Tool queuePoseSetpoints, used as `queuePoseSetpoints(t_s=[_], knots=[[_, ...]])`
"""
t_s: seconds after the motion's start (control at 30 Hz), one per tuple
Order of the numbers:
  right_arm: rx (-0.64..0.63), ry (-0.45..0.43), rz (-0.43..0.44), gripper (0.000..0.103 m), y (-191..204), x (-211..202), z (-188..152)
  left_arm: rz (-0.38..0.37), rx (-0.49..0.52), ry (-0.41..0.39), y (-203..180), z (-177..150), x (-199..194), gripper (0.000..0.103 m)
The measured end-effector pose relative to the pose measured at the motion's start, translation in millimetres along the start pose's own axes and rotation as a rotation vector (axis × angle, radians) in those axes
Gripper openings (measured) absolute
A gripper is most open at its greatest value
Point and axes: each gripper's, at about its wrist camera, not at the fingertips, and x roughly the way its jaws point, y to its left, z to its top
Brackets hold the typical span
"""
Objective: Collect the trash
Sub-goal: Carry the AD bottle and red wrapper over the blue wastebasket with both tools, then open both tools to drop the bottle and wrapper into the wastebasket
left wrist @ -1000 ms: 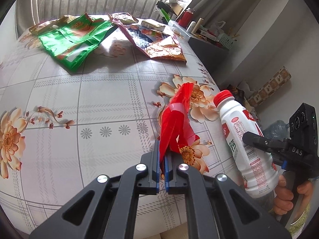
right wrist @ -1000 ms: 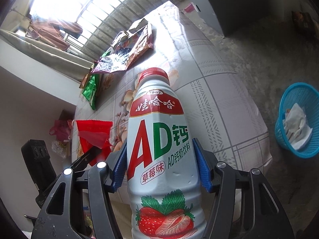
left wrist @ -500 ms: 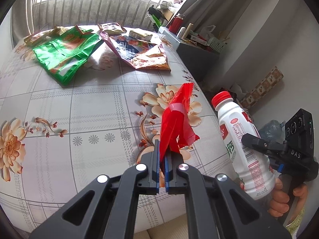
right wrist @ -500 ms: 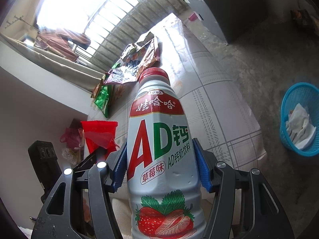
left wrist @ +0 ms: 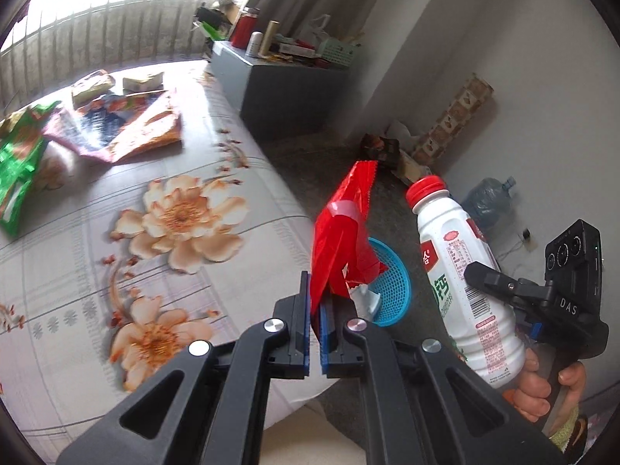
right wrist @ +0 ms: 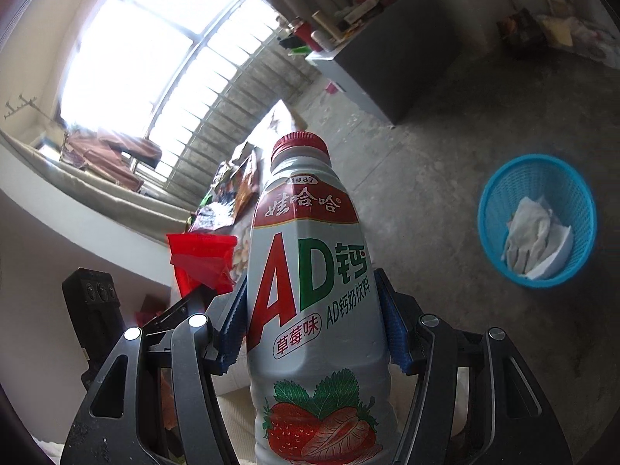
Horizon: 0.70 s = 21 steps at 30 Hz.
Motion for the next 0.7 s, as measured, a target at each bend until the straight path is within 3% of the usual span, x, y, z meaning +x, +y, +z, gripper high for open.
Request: queuePoseSetpoints(t_s=[0.27, 0.47, 0.57, 0.63, 0.67, 0.7], knots=[[0.231, -0.093, -0.124, 0.057, -107.0, -45.3, -9.1, -0.093, 0.159, 0.194, -98.5, 23.8, 97.1, 0.003], [0.370, -0.075, -0.185, 0.057, -166.4, -39.3, -13.0, -0.067, 0.213, 0.349, -141.5, 25.2, 188.6, 0.003], [0.419, -0.078, -0.172, 0.057, -184.8, -26.3, 2.0, -0.047, 0.221, 0.380, -155.8, 30.9, 224.3, 0.004], [0.428, -0.070, -0.147, 0.060, -198.3, -16.8, 14.5, -0.018, 0.227, 0.370, -160.3, 38.0, 247.1, 0.029], [0.436, -0.057, -0.135, 0.066, -207.3, -6.0, 22.8, 0.019, 0.233, 0.365, -160.4, 40.3, 256.6, 0.061], [0.461, -0.043, -0.137, 0.073, -217.6, 4.5, 29.2, 0.063, 0.230, 0.346, -160.4, 41.4, 261.9, 0.068]])
